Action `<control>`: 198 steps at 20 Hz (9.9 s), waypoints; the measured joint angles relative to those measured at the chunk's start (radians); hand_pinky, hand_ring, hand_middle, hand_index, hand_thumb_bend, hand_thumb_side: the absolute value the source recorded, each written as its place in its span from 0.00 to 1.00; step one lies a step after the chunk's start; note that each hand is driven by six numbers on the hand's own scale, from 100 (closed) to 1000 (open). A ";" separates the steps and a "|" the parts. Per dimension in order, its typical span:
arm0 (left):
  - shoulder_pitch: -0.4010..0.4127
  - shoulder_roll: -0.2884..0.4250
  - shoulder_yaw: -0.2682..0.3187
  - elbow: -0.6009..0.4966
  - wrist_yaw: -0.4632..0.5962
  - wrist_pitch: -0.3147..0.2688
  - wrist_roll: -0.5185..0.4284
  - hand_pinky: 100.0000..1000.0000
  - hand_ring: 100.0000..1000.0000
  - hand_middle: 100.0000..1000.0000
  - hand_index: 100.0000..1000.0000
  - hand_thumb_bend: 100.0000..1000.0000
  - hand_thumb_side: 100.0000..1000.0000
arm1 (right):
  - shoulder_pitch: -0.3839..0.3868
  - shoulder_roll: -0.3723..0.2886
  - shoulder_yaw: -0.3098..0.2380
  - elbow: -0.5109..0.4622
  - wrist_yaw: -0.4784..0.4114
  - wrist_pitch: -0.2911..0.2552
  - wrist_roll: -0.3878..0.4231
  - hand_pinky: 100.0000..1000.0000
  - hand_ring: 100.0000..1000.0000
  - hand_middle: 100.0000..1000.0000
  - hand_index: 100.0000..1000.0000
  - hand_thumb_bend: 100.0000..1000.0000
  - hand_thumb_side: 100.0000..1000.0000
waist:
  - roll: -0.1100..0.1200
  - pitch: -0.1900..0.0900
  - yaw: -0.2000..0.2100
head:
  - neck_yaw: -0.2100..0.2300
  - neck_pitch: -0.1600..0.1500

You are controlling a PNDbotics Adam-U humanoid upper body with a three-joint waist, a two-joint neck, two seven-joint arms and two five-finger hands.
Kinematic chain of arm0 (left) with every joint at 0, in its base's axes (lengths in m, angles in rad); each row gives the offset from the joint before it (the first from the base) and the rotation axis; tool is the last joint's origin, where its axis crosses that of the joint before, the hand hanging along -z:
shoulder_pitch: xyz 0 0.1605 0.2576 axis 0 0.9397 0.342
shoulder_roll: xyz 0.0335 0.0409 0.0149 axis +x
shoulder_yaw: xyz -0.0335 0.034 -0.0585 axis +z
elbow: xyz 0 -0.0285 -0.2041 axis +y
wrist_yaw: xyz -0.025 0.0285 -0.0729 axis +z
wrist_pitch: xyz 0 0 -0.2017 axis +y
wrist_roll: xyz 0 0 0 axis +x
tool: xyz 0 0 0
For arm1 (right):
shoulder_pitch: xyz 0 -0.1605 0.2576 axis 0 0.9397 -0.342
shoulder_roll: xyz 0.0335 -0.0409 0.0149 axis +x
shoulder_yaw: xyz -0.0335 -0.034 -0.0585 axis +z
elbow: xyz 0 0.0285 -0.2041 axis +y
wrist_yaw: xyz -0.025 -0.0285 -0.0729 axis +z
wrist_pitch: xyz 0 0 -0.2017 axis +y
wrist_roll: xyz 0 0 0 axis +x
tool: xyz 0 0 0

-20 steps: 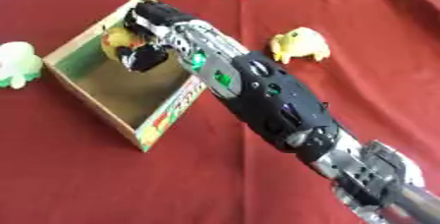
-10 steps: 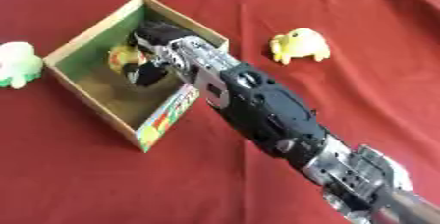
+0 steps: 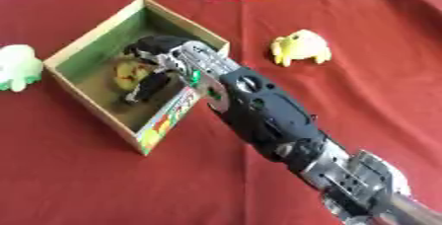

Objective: Pick up objects on the table and place them in the box.

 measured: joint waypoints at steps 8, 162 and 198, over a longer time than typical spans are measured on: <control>0.004 -0.001 0.000 0.000 0.001 0.002 0.001 0.51 0.57 0.55 0.74 0.00 0.80 | -0.027 -0.092 -0.089 -0.155 -0.139 0.073 0.000 0.84 0.87 0.87 1.00 0.72 0.68 | 0.000 -0.003 -0.018 | 0.018 0.000; -0.009 -0.019 -0.012 0.000 0.010 0.009 -0.004 0.51 0.58 0.56 0.73 0.00 0.79 | 0.006 -0.178 -0.147 -0.373 -0.231 -0.014 0.028 0.83 0.83 0.82 1.00 0.60 0.83 | 0.006 0.012 -0.028 | 0.033 -0.018; -0.137 0.487 -0.025 0.156 -0.691 0.308 -0.419 0.67 0.71 0.79 0.93 0.11 0.82 | 0.559 -0.445 -0.459 -0.777 -1.010 -0.216 -0.840 0.83 0.77 0.75 0.91 0.00 0.91 | 0.024 -0.072 -0.179 | 0.208 0.069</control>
